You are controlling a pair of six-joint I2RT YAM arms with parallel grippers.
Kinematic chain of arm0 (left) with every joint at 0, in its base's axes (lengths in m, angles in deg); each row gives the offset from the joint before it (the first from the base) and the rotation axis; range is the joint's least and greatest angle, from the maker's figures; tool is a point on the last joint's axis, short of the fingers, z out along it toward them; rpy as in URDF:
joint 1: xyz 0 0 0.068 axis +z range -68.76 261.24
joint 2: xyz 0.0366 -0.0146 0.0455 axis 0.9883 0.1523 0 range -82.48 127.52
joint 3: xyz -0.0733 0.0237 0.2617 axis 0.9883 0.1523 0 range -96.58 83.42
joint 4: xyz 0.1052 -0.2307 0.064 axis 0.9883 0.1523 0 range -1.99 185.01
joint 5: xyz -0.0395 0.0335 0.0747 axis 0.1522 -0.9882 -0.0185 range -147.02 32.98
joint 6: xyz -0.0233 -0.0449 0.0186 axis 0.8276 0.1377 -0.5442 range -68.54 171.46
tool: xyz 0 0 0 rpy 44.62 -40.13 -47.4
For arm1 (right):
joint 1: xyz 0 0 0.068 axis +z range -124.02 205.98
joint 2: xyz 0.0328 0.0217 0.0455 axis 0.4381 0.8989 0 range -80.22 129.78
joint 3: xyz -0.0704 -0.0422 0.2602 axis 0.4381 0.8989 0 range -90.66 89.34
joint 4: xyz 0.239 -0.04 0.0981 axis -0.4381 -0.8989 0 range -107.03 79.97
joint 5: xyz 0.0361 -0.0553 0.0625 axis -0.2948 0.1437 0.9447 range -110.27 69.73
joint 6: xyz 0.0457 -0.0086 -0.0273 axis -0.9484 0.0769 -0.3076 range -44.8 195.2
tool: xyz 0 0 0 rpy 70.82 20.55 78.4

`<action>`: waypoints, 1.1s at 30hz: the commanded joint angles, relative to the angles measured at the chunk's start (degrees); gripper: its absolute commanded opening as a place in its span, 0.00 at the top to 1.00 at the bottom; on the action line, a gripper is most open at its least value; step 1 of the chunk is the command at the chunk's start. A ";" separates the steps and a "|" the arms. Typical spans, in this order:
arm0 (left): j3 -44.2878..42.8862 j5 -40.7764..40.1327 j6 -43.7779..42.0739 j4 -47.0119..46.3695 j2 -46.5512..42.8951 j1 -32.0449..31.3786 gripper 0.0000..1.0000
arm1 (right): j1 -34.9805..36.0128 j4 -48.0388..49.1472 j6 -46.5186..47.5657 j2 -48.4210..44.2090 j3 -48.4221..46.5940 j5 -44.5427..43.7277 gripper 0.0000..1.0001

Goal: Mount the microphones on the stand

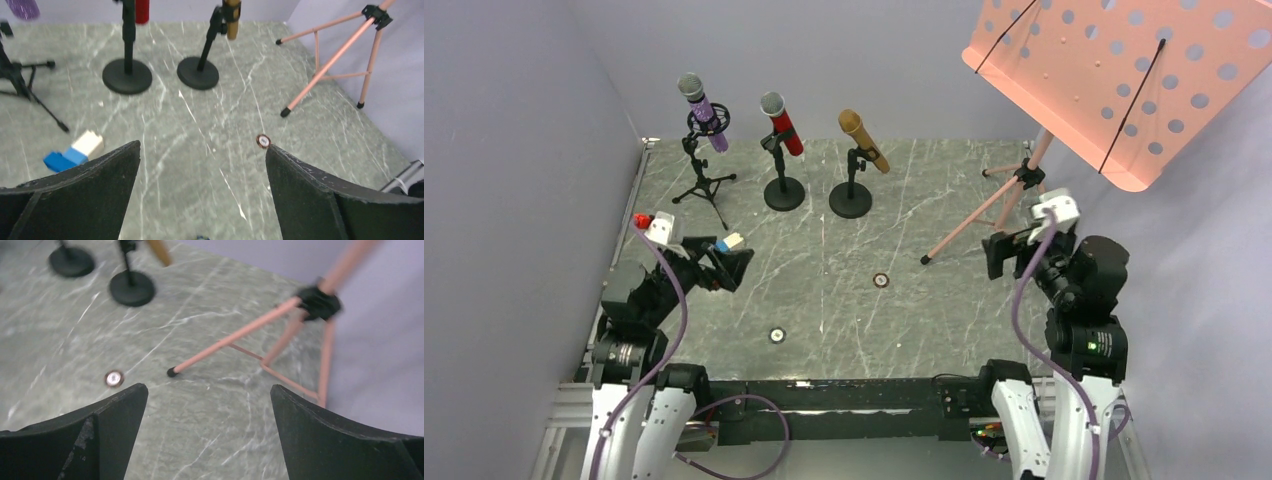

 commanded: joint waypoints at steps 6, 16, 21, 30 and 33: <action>-8.29 -4.92 -0.11 19.71 -8.19 0.38 0.01 | -8.67 1.56 -23.97 -4.06 -4.50 -16.19 0.00; -12.15 -10.69 0.47 26.59 -12.73 0.38 0.01 | -9.41 1.24 -22.12 -8.56 -1.53 -19.27 0.00; -11.66 -12.31 -0.13 26.96 -12.89 0.38 0.01 | -9.43 3.72 -20.54 -10.44 2.13 -18.85 0.00; -9.08 -13.74 -0.73 25.96 -14.10 0.38 0.01 | -9.37 6.88 -18.70 -11.09 6.19 -19.34 0.00; -9.09 -14.21 -0.84 26.48 -13.93 0.38 0.01 | -9.37 8.11 -18.31 -10.68 7.51 -20.27 0.00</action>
